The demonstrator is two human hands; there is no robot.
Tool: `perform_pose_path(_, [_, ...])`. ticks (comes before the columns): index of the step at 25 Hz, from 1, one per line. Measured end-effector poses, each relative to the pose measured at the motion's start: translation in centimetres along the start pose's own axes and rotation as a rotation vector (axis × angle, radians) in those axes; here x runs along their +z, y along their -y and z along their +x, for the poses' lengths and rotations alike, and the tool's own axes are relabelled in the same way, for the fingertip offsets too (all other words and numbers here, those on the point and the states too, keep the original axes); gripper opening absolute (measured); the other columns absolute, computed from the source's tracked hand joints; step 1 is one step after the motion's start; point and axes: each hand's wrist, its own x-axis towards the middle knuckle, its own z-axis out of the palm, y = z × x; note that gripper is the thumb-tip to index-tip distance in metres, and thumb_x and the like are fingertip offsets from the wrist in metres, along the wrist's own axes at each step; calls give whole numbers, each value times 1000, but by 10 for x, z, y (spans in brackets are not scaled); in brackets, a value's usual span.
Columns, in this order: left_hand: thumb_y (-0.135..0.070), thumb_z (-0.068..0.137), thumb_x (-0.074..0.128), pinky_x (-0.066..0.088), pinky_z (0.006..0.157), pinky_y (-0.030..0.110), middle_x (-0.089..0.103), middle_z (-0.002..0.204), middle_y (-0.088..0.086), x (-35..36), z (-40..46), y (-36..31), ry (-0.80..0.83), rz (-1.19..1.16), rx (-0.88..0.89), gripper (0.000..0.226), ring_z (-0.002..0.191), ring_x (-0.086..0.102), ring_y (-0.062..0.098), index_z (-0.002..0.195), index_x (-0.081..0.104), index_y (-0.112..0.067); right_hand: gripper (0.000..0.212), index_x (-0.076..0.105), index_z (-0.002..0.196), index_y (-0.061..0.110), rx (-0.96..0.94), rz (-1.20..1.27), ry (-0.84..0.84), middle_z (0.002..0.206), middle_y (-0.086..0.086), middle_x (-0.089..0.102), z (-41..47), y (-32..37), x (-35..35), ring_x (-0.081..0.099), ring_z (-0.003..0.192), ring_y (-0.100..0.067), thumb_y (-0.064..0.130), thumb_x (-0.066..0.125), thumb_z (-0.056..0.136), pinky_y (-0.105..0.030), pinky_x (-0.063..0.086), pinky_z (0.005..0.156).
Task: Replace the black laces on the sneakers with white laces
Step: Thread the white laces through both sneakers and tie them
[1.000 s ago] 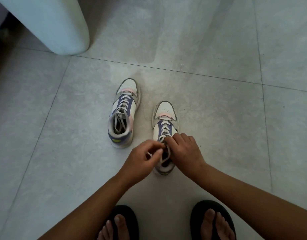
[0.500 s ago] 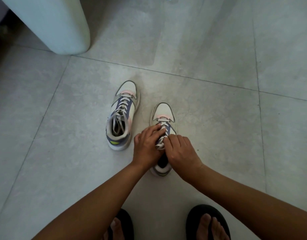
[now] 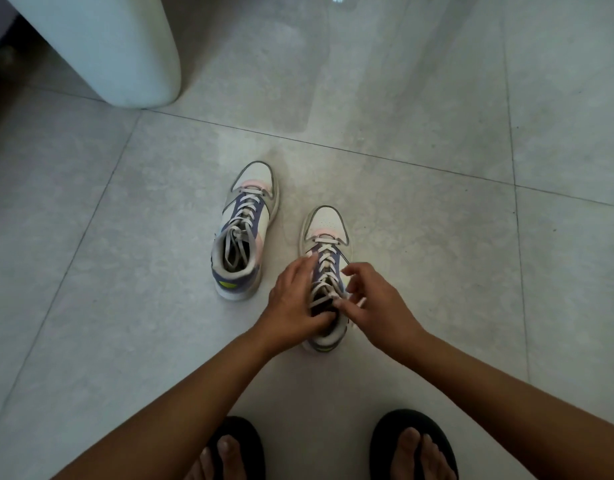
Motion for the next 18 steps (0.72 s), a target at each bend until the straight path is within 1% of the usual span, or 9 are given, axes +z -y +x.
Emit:
perform_pose_path(2, [-23,77,75,37,96,11,39,127,-11,-8,-16,-1,-71,-145,43,75,116,43,1,136,32,-39,38,43,118,26,292,71,97,97,9,49,-11,-9,1,53,79,-3,24,65,88,-12,38,60])
perform_pose_path(3, [-21,78,74,40,86,7,44,117,-14,-10,-22,-4,-116,-158,67,67,105,48,0,131,38,-40,36,45,117,25,336,86,99,98,8,51,-14,-14,6,54,79,-4,25,66,87,-11,38,59])
perform_pose_path(5, [-18,80,73,45,77,12,51,104,-10,-7,-24,-8,-187,-30,128,47,92,54,5,122,54,-28,21,54,103,21,337,122,-14,90,6,58,-17,-14,12,56,77,-7,22,66,87,-11,38,58])
perform_pose_path(8, [-13,81,68,50,64,24,57,86,8,3,-15,-8,-243,193,262,11,73,59,17,89,70,-6,10,58,85,19,325,213,-144,78,0,63,-14,-6,13,61,74,-16,16,68,85,-18,47,60])
perform_pose_path(11, [-12,85,66,48,68,18,67,85,4,-1,-14,-21,-227,-86,-2,8,76,63,13,90,72,-10,7,65,80,19,237,396,-77,72,1,67,-12,11,8,65,65,-9,16,67,86,-20,53,62])
perform_pose_path(13, [-13,89,59,50,73,20,70,91,0,1,-18,-22,-111,-220,-171,11,83,65,10,98,65,-17,13,70,77,15,168,240,38,70,4,64,-15,13,10,61,63,-7,18,63,88,-16,49,64])
perform_pose_path(15, [-19,92,47,48,80,28,71,93,2,4,-26,-24,-48,17,11,20,86,66,18,103,63,-14,19,73,82,9,-18,-72,21,80,0,59,-21,8,16,57,73,-14,17,57,90,-17,44,68])
perform_pose_path(17, [-23,90,38,35,85,30,70,97,3,12,-33,-15,-86,337,291,33,91,64,20,106,64,-11,31,74,92,13,-186,-366,44,96,-3,64,-26,0,22,55,90,-27,25,46,90,-35,47,75])
perform_pose_path(18, [-20,89,38,31,86,30,69,100,3,15,-35,-9,-116,406,373,32,95,63,19,107,63,-9,35,73,100,19,-175,-449,110,104,2,65,-29,-1,21,49,102,-28,31,40,92,-39,44,81])
